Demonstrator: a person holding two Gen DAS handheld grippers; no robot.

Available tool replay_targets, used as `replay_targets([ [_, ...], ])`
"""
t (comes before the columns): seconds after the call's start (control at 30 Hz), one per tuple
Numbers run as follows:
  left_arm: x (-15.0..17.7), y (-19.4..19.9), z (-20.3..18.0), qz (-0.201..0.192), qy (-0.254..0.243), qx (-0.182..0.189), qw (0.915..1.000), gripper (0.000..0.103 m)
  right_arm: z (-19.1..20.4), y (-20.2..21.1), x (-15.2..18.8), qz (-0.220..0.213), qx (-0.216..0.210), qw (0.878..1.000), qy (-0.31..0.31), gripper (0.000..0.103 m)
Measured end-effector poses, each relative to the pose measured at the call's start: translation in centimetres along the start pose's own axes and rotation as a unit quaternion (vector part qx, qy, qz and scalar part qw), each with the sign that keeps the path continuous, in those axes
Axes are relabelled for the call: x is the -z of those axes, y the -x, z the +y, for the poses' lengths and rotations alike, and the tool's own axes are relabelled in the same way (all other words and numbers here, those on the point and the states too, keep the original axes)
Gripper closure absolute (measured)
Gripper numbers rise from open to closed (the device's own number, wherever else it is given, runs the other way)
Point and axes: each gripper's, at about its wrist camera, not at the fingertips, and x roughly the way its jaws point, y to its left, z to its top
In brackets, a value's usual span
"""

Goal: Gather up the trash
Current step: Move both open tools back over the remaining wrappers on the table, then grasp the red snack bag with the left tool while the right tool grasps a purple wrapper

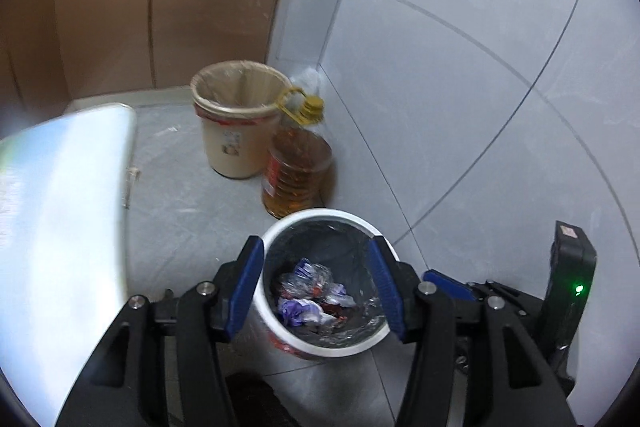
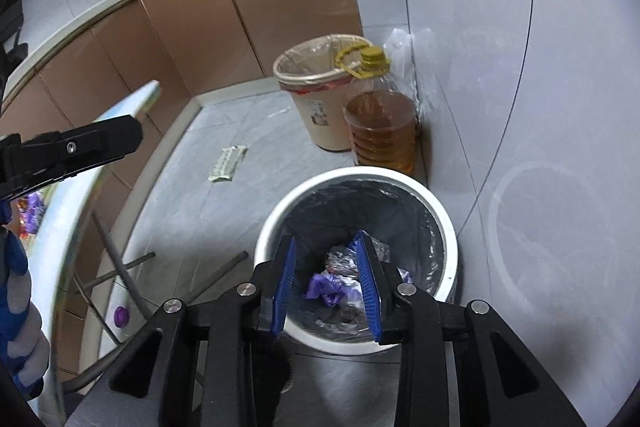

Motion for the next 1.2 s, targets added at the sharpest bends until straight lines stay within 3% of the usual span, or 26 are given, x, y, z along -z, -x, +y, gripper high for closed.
replay_targets([
  [0.33,1.1,11.5,7.3,-0.073,0.036,-0.066,0.9945,0.05,10.3,6.6,-1.2,-0.05,-0.048,0.994,0.082,0.06],
  [0.43,2.1,15.0,10.0,-0.095,0.051,-0.085,0.9906,0.039,13.6,8.3,-1.2,-0.056,-0.068,0.991,0.101,0.054],
  [0.6,4.1,19.7,15.4,-0.119,0.081,-0.121,0.9822,0.037,20.2,10.0,-0.7,-0.054,-0.1,0.983,0.148,0.046],
  [0.9,8.1,24.4,26.4,-0.127,0.13,-0.214,0.9599,0.035,31.9,8.4,0.5,-0.024,-0.157,0.962,0.223,0.034],
  [1.07,9.2,24.6,32.4,-0.118,0.16,-0.247,0.9484,0.032,37.6,5.1,1.0,0.001,-0.177,0.952,0.248,0.028],
  [1.2,9.5,23.4,35.9,-0.103,0.176,-0.26,0.9439,0.031,40.8,2.1,1.0,0.018,-0.187,0.951,0.248,0.028],
])
